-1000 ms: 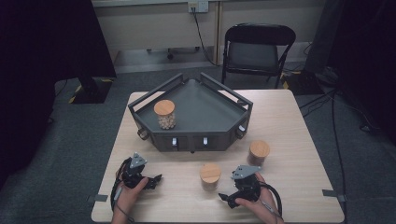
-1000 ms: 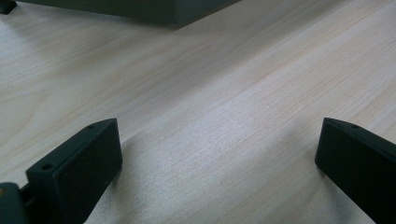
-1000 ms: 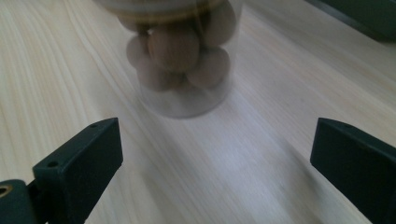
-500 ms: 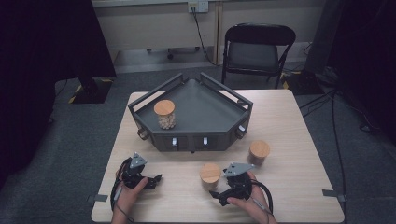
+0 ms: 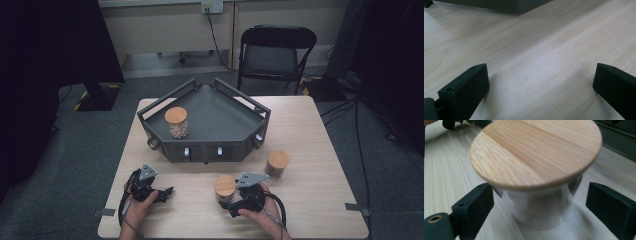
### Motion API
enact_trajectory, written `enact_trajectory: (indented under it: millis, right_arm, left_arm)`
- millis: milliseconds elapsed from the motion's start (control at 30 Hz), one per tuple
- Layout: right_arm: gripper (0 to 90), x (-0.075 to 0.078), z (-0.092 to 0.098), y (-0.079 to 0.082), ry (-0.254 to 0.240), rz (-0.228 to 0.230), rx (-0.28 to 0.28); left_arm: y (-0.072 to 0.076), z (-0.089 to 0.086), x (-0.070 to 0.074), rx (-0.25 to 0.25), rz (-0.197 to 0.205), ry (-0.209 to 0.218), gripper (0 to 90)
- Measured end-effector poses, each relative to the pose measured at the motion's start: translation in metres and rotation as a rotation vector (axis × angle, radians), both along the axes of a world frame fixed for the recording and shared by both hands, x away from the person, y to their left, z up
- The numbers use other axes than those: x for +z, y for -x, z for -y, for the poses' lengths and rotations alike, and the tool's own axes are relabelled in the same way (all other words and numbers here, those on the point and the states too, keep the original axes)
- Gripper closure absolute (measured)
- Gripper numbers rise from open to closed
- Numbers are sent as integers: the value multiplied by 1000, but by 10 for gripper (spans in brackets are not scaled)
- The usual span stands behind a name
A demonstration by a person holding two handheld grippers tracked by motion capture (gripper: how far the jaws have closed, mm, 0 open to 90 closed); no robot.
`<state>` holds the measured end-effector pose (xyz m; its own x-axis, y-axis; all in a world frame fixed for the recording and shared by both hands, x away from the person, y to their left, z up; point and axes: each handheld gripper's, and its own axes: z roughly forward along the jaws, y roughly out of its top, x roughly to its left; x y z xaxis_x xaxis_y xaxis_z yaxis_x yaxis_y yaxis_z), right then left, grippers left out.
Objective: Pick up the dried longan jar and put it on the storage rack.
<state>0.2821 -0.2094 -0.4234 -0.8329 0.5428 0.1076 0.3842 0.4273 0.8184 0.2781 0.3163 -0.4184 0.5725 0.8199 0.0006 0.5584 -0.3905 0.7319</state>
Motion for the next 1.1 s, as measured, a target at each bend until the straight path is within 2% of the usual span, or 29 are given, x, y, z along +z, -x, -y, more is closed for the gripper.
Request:
enact_trajectory:
  millis: [433, 767, 933, 1100]
  right_arm:
    - [205, -7, -7, 0, -22, 36, 2]
    - [230, -6, -11, 1, -16, 54, 1]
    - [247, -7, -13, 5, -7, 92, 5]
    - [255, -7, -12, 6, -14, 93, -6]
  left_arm:
    - [0, 0, 0, 0, 0, 0, 1]
    - [0, 0, 0, 0, 0, 0, 1]
    - [0, 0, 0, 0, 0, 0, 1]
    - [0, 0, 0, 0, 0, 0, 1]
